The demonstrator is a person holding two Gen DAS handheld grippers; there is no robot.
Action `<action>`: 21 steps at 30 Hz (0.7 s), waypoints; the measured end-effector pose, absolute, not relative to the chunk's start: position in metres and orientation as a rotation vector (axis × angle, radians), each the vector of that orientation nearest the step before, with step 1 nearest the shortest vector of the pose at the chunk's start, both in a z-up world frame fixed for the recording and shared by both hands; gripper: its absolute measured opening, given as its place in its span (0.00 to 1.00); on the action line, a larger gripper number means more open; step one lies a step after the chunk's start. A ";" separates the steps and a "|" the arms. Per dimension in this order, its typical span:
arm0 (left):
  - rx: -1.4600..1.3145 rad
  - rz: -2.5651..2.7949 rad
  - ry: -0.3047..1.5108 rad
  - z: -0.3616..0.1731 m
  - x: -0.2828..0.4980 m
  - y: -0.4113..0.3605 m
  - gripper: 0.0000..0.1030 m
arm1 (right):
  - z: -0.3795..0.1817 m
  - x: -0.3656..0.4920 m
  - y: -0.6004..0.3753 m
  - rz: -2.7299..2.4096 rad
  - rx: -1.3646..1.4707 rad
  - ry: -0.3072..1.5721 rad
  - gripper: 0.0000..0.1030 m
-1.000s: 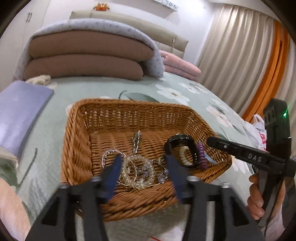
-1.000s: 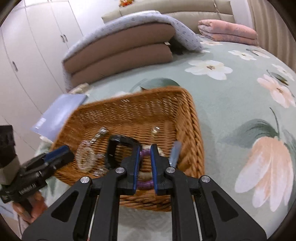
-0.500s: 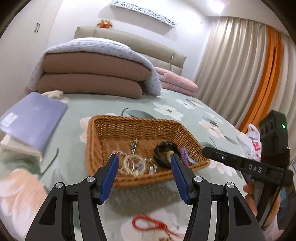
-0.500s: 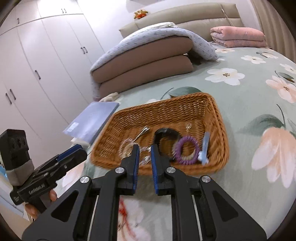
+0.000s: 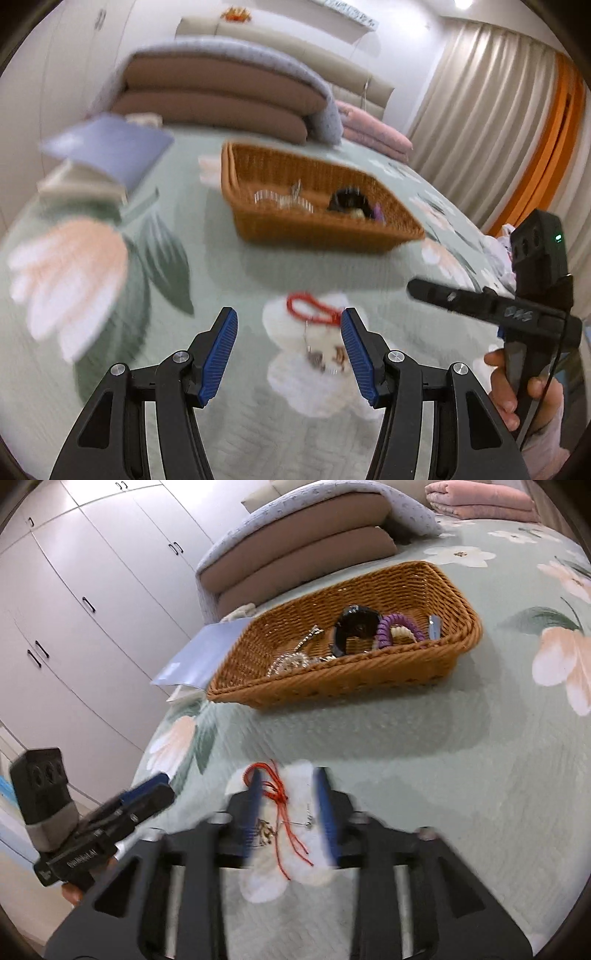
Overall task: Organize jewelry
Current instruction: 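Move both tools back from the basket to the red-cord bracelet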
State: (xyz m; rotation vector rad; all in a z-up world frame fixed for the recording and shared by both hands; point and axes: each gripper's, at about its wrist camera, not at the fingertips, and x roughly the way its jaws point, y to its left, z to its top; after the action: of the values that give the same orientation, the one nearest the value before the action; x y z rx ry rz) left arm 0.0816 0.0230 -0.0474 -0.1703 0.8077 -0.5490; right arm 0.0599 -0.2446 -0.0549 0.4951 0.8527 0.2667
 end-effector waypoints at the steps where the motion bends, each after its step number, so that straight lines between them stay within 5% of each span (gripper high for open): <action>1: -0.169 -0.549 0.831 -0.054 0.084 0.023 0.58 | -0.055 0.058 -0.244 0.269 0.485 0.836 0.65; 7: -0.144 -0.562 0.859 -0.060 0.084 0.010 0.58 | -0.053 0.062 -0.243 0.166 0.373 0.853 0.75; 13: -0.068 -0.534 0.879 -0.064 0.083 -0.009 0.58 | -0.055 0.065 -0.246 0.056 0.264 0.893 0.75; 21: -0.037 -0.518 0.917 -0.072 0.090 -0.025 0.42 | -0.062 0.067 -0.236 0.059 0.181 0.940 0.75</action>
State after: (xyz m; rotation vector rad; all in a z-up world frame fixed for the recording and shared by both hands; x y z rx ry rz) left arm 0.0897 -0.0247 -0.0719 -0.0368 0.9173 -0.5181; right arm 0.0670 -0.2357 -0.0616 0.1810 0.9398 0.0592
